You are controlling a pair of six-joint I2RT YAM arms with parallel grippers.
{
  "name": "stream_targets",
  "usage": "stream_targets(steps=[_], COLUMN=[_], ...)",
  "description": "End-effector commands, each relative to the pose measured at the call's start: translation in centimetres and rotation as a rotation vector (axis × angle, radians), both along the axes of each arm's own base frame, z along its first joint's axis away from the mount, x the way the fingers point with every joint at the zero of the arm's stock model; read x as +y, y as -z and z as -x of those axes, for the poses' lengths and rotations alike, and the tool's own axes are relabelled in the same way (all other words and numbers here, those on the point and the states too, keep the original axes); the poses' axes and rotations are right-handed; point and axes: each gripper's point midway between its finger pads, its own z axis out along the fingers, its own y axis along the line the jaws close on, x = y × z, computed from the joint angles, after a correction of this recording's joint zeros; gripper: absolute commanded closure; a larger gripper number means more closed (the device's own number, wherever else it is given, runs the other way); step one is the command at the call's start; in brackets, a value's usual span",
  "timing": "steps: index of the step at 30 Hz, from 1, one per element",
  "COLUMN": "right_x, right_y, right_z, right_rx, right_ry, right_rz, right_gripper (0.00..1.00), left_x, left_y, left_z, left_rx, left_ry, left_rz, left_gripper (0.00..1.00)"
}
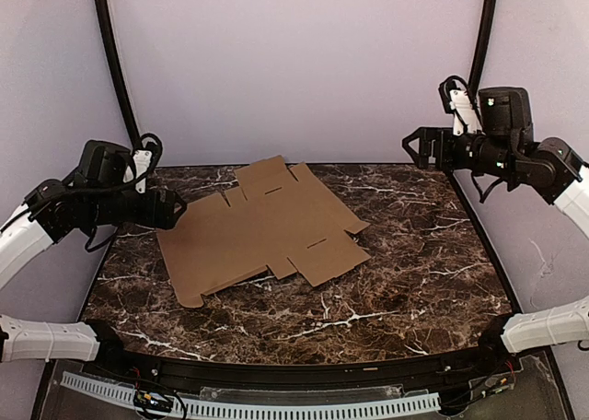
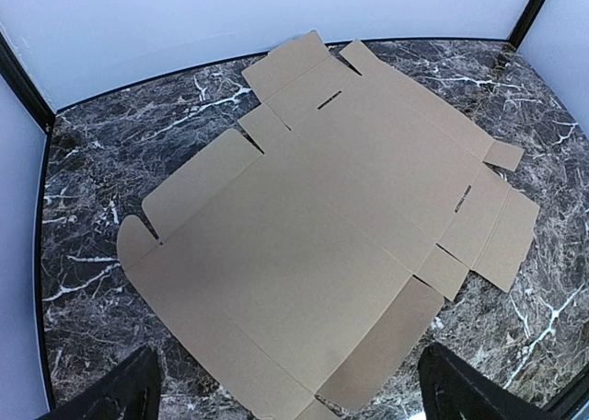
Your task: Fold the paper box
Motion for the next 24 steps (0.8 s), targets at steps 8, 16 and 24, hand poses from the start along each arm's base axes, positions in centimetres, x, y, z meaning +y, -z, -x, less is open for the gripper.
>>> stream_targets(steps=[8,16,24], right_x=[-1.1,0.8,3.6], right_y=[4.6,8.1,11.7], right_z=[-0.9,-3.2,-6.5], right_rx=[0.057,0.156,0.301], right_ry=[0.072,0.040,-0.027], right_rz=[0.111,0.180,0.089], right_gripper=[0.01,0.01,0.02], left_x=[0.2,0.5,0.3], left_y=[2.4,2.9,1.4], left_z=[0.2,0.4,0.4], left_rx=[0.028,-0.009,-0.096], left_ry=[-0.002,0.017,0.070], left_rz=[-0.025,-0.049,-0.059], left_gripper=[0.03,0.02,0.01])
